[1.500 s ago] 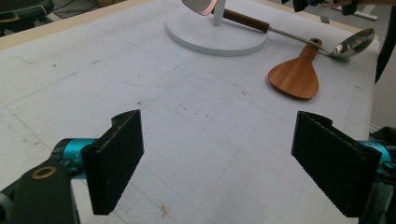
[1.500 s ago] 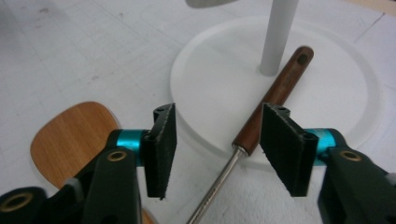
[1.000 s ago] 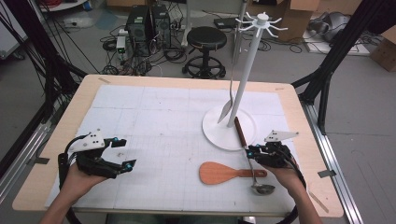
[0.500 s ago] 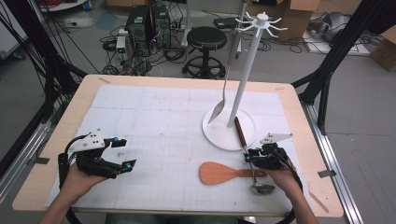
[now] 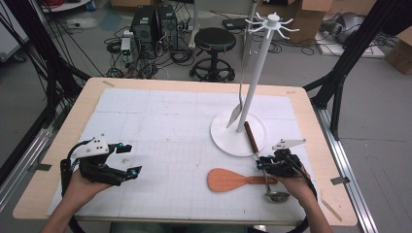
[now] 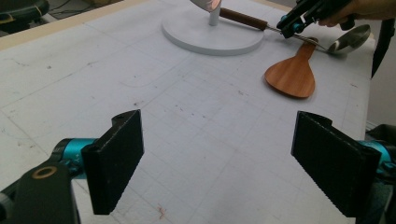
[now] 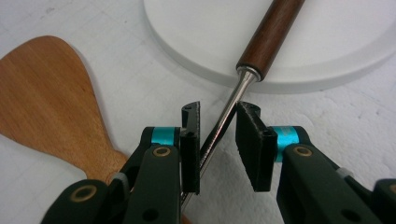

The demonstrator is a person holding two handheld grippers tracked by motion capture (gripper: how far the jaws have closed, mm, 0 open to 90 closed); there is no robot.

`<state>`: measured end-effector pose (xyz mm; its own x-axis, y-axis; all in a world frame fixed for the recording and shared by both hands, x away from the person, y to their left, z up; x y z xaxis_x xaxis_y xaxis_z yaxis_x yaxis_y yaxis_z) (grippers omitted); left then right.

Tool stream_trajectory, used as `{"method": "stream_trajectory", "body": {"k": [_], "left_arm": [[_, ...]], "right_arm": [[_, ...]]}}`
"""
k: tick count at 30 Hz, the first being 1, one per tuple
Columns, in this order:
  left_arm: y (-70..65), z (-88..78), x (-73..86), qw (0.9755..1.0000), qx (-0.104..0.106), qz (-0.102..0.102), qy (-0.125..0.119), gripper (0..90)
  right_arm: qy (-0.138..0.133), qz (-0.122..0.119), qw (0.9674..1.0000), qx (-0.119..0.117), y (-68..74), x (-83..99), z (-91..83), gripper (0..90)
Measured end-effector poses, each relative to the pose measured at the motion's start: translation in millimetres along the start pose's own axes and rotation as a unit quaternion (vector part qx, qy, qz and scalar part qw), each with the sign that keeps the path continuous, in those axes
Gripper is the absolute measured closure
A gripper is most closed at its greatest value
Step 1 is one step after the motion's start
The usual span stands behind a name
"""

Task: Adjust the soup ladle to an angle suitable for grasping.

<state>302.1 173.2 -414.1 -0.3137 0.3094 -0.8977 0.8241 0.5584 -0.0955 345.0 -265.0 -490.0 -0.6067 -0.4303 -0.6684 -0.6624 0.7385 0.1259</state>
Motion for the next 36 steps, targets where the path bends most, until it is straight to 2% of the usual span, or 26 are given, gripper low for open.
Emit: {"method": "stream_trajectory", "body": {"k": [7, 13, 19, 21, 27, 36], "left_arm": [[-0.6, 0.7, -0.3, 1.0000, 0.001, 0.001, 0.001, 17.5], [-0.1, 0.5, -0.5, 1.0000, 0.000, 0.001, 0.001, 17.5], [0.3, 0.5, -0.8, 1.0000, 0.000, 0.001, 0.000, 17.6], [0.2, 0.2, -0.9, 1.0000, 0.001, -0.001, -0.001, 17.5], [0.3, 0.4, -0.9, 1.0000, 0.001, -0.002, -0.002, 17.5], [0.5, -0.7, -1.8, 1.0000, 0.000, 0.000, -0.002, 17.5]], "right_arm": [[0.002, 0.009, 1.0000, 0.004, -7.6, 8.1, -8.3, 72.7], [0.014, 0.002, 0.9999, -0.004, -7.6, 12.5, -13.0, 73.4], [0.030, -0.006, 0.9995, 0.006, -6.8, 8.4, -6.3, 69.4], [0.034, -0.002, 0.9994, 0.003, -5.7, 8.4, -2.2, 70.2], [0.034, 0.011, 0.9994, -0.005, -6.4, 11.9, -3.9, 72.5], [0.041, -0.003, 0.9990, -0.015, -3.2, 15.5, -6.9, 73.6]]}}
Point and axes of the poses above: each handheld gripper's, and its own axes: z roughly forward along the jaws, x roughly out of its underside, y roughly to its left, the point moved 8 cm from there along z, roughly forward along the jaws, and after that the axes turned 1 degree about -x, right-handed, at the moved point
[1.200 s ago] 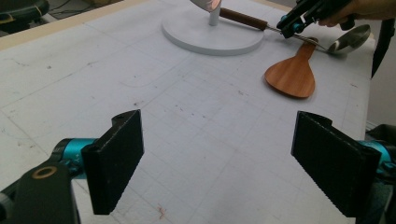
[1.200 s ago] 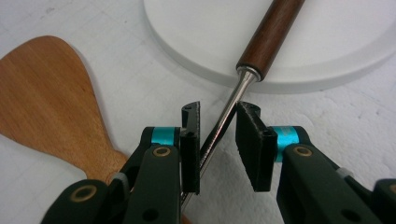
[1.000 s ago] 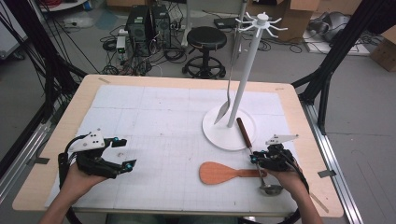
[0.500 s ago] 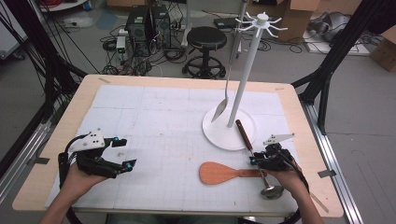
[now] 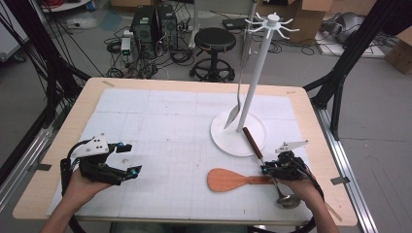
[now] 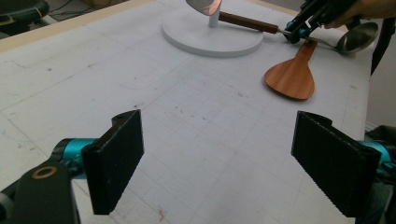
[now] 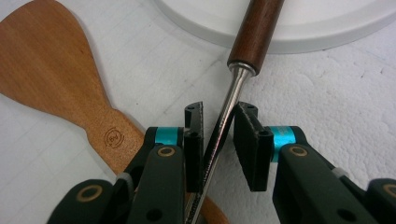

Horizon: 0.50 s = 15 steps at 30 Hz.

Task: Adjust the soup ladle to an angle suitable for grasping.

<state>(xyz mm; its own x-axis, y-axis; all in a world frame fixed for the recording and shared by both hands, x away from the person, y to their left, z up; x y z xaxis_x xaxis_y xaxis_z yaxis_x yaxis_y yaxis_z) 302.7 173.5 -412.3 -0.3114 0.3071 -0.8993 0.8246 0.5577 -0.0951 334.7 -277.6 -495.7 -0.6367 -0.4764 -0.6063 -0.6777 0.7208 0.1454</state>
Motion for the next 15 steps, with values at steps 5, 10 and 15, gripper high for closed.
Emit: {"method": "stream_trajectory", "body": {"k": [5, 10, 15], "left_arm": [[0.2, -0.3, -0.2, 1.0000, 0.000, -0.001, -0.001, 17.5], [-0.1, 0.3, -0.4, 1.0000, 0.001, 0.000, 0.000, 17.5], [0.1, -0.7, -1.2, 1.0000, -0.001, 0.001, -0.002, 17.6]], "right_arm": [[0.007, -0.006, 0.9999, -0.006, 3.0, 2.9, -2.0, 74.3], [0.017, -0.034, 0.9993, -0.008, 10.4, 3.0, -1.9, 74.8], [0.030, -0.053, 0.9980, -0.017, 17.0, -0.5, 1.1, 75.5]]}}
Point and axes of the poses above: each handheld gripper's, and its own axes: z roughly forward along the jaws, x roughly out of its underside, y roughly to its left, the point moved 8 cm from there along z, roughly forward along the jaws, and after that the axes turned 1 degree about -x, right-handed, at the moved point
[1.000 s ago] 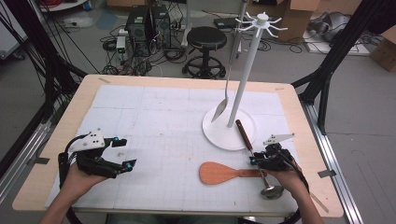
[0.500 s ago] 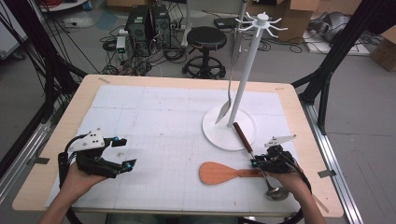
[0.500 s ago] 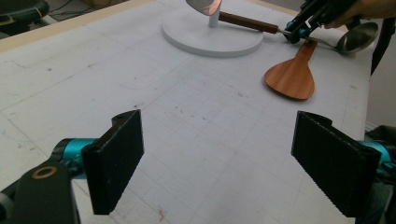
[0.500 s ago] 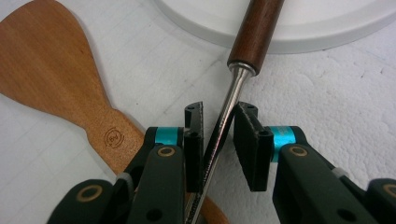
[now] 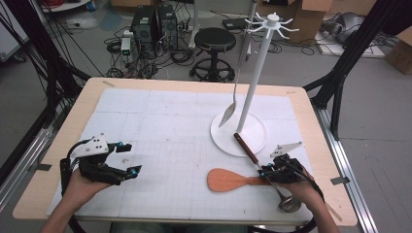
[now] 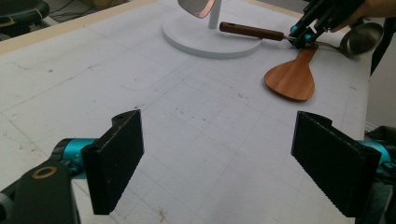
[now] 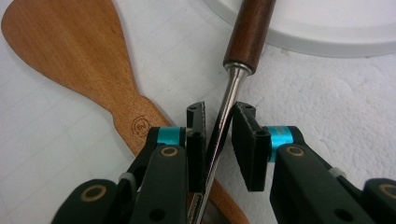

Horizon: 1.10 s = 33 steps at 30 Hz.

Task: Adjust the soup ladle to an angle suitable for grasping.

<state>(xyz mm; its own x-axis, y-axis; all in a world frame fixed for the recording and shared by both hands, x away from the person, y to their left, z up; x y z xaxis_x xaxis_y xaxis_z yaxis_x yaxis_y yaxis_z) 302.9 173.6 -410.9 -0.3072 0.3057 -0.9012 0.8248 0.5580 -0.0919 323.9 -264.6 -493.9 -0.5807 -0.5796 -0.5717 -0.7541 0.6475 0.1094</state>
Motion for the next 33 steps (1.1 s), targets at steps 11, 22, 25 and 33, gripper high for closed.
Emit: {"method": "stream_trajectory", "body": {"k": [11, 22, 25, 33], "left_arm": [[-0.6, -0.1, -0.5, 1.0000, 0.002, 0.000, -0.001, 17.6], [-0.1, -1.1, -1.4, 1.0000, 0.000, 0.000, -0.003, 17.6], [-0.5, -1.4, -1.5, 1.0000, 0.002, 0.002, -0.003, 17.6], [-0.2, -1.5, -1.7, 1.0000, 0.002, 0.002, -0.003, 17.6]], "right_arm": [[-0.006, 0.017, 0.9998, 0.008, -5.0, -21.0, 6.9, 64.4], [-0.011, 0.051, 0.9984, 0.024, -12.9, -25.8, 6.3, 54.2], [-0.011, 0.049, 0.9983, 0.027, -14.4, -27.6, 7.5, 54.7], [-0.007, 0.050, 0.9984, 0.023, -13.1, -37.8, 15.9, 58.8]]}}
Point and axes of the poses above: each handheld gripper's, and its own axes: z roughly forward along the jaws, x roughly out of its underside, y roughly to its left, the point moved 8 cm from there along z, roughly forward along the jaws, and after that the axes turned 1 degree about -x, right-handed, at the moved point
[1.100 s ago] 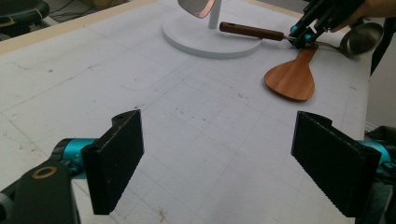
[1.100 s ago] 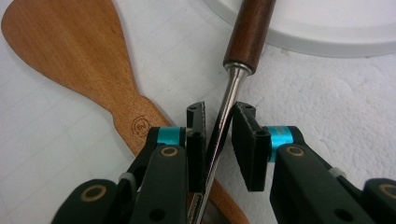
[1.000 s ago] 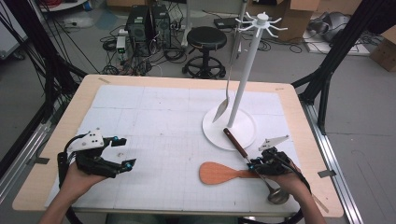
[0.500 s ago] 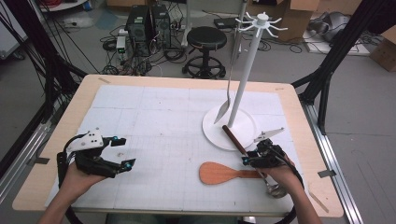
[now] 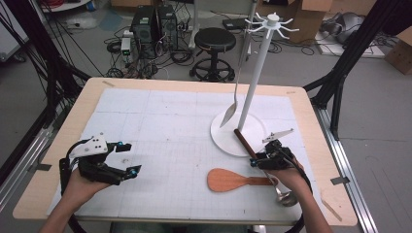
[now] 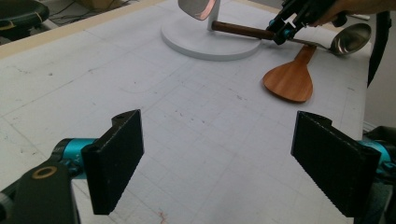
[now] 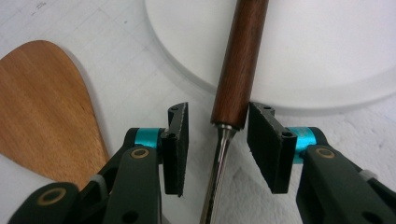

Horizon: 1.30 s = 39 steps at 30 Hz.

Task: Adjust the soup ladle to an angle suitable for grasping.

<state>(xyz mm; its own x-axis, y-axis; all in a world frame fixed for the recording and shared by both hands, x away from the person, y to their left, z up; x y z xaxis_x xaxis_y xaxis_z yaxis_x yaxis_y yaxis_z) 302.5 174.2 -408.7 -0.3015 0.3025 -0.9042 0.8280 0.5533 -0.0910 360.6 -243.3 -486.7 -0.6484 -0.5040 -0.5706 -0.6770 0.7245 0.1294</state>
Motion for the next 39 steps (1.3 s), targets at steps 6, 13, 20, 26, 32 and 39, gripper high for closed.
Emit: {"method": "stream_trajectory", "body": {"k": [6, 13, 20, 26, 32, 39], "left_arm": [[-0.2, -0.2, 0.0, 1.0000, 0.000, 0.001, 0.000, 17.6], [-0.1, -0.7, -0.4, 1.0000, 0.000, 0.001, -0.002, 17.6], [0.0, -0.7, -0.1, 1.0000, 0.001, 0.001, -0.001, 17.6], [-0.1, -0.2, -0.1, 1.0000, 0.001, 0.001, 0.000, 17.7], [-0.5, 0.4, -0.5, 1.0000, 0.000, 0.002, -0.001, 17.7], [-1.4, 1.8, -0.9, 1.0000, 0.000, 0.002, -0.001, 17.7]], "right_arm": [[0.004, -0.010, 0.9999, -0.008, 8.9, -7.2, 6.3, 60.8], [0.021, -0.022, 0.9995, -0.012, 18.8, -11.4, 19.1, 66.7], [0.021, -0.016, 0.9995, -0.015, 20.7, -12.5, 21.1, 71.5], [0.006, -0.015, 0.9994, -0.030, 24.7, -14.7, 16.8, 72.7], [-0.036, -0.016, 0.9978, -0.053, 34.9, -20.6, 2.2, 73.3], [-0.080, -0.024, 0.9941, -0.069, 49.2, -30.6, -19.1, 73.4]]}}
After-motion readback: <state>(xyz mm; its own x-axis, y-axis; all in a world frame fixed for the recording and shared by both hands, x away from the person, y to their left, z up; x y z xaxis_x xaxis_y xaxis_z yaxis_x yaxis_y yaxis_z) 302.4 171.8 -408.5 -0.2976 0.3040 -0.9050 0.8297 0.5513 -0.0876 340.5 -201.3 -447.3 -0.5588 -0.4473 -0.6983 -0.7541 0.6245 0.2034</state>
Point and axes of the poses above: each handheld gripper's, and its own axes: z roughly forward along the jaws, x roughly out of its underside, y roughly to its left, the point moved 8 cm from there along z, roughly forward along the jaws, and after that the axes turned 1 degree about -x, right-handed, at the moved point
